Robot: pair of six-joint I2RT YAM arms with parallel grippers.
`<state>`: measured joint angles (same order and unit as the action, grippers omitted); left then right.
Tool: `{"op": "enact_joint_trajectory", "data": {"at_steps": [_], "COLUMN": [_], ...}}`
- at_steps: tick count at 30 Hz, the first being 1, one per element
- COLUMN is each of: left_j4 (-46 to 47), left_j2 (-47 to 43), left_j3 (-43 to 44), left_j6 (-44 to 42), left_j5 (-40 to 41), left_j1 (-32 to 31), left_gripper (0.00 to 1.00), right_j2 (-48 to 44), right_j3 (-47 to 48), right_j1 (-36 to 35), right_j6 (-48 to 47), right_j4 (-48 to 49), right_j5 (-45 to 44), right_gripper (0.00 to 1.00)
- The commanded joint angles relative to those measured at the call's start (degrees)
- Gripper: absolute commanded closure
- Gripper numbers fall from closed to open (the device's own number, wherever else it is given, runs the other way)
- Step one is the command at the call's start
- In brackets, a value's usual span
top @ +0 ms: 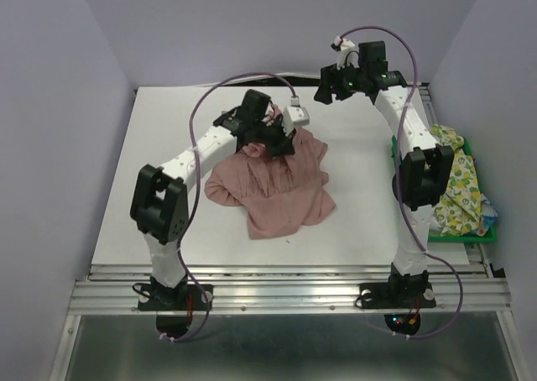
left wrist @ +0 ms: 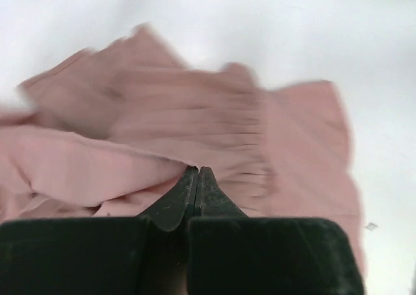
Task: Fold and stack the skirts
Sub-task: Flatten the skirt out
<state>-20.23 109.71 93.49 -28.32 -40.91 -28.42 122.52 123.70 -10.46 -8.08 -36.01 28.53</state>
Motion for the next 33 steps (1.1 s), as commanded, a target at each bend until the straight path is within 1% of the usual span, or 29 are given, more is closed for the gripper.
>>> {"op": "enact_joint_trajectory", "data": {"at_steps": [1, 2, 5, 7, 10, 11, 13, 14, 17, 18, 19, 20, 21, 22, 23, 25, 26, 27, 29, 30, 32, 33], "left_j4": [-0.52, 0.97, 3.79, 6.5, 8.71, 9.76, 10.64, 10.74, 8.81, 8.63, 8.02, 7.14, 5.83, 2.68, 1.61, 0.54, 0.54, 1.32, 5.27, 6.33, 8.97, 8.98], "left_j2": [-8.81, -9.07, -8.38, -7.5, -6.45, -6.35, -6.53, -6.96, -10.47, -14.4, -16.53, -18.55, -21.53, -22.34, -22.87, -22.44, -21.74, -20.25, -18.75, -16.83, -14.36, -11.04], "left_j3": [-12.26, -16.72, -22.89, -26.06, -27.92, -28.45, -28.72, -28.72, -28.72, -29.24, -29.85, -29.6, -28.99, -27.94, -25.14, -21.7, -17.95, -16.25, -12.73, -11.68, -8.7, -7.2], "left_j6": [-7.54, -7.37, -5.7, -4.56, -3.42, -3.24, -3.15, -3.15, -4.99, -5.26, -5.26, -4.65, -4.47, -3.95, -1.5, 3.07, 5.61, 11.21, 16.16, 20.1, 23.64, 25.22], "left_j5": [6.34, 7.23, 9.87, 12.5, 15.05, 15.67, 17.17, 17.44, 16.74, 15.95, 13.68, 11.92, 9.64, 4.83, 3.04, -0.56, -0.84, -0.32, 2.23, 4.76, 8.19, 10.99], "left_j1": [-8.56, -10.58, -13.22, -14.55, -16.75, -17.71, -18.33, -18.42, -18.07, -17.63, -16.15, -15.0, -13.6, -12.02, -8.09, -3.68, 0.61, 2.22, 5.29, 5.66, 5.75, 5.75], "left_gripper": [1.0, 1.0, 1.0, 1.0, 1.0, 0.98, 0.9, 0.8, 0.61, 0.5, 0.44, 0.4, 0.4, 0.4, 0.41, 0.43, 0.47, 0.48, 0.48, 0.48, 0.48, 0.48], "right_j2": [-3.43, -3.51, -3.87, -3.78, -3.43, -3.08, -2.38, -1.33, 0.61, 1.4, 1.49, 0.89, 0.44, -0.26, -0.96, -3.41, -4.38, -5.26, -7.2, -7.73, -8.79, -9.14], "right_j3": [-0.03, -0.99, -6.18, -9.77, -14.78, -15.85, -18.39, -18.93, -19.9, -21.21, -22.18, -24.45, -25.69, -26.92, -28.24, -31.74, -32.81, -33.95, -36.15, -36.6, -37.91, -38.35], "right_j1": [0.26, 0.26, -1.66, -3.16, -6.58, -8.25, -9.92, -10.54, -11.07, -11.07, -11.07, -11.07, -11.07, -11.07, -11.07, -11.07, -11.07, -11.07, -11.07, -11.07, -11.07, -11.07], "right_j6": [2.45, 3.23, 3.07, 2.8, 2.98, 3.07, 2.98, 3.24, 2.19, 1.49, 0.61, -0.87, -1.24, -1.59, -1.42, -0.89, -0.37, 0.07, 0.69, 1.13, 1.66, 2.27], "right_j4": [-1.61, -1.61, -1.17, -0.91, 0.67, 2.07, 3.74, 4.01, 3.49, 3.49, 3.23, 3.23, 3.31, 3.58, 3.93, 4.98, 6.46, 7.35, 9.11, 9.64, 10.87, 11.22], "right_j5": [5.2, 7.56, 11.09, 12.59, 15.06, 15.76, 16.03, 15.68, 14.09, 11.66, 10.33, 7.88, 6.72, 6.01, 5.22, 4.78, 4.69, 4.6, 4.69, 4.69, 4.69, 4.78], "right_gripper": [0.25, 0.26, 0.27, 0.27, 0.28, 0.28, 0.3, 0.32, 0.38, 0.4, 0.41, 0.44, 0.46, 0.46, 0.46, 0.46, 0.46, 0.46, 0.46, 0.46, 0.46, 0.45]}}
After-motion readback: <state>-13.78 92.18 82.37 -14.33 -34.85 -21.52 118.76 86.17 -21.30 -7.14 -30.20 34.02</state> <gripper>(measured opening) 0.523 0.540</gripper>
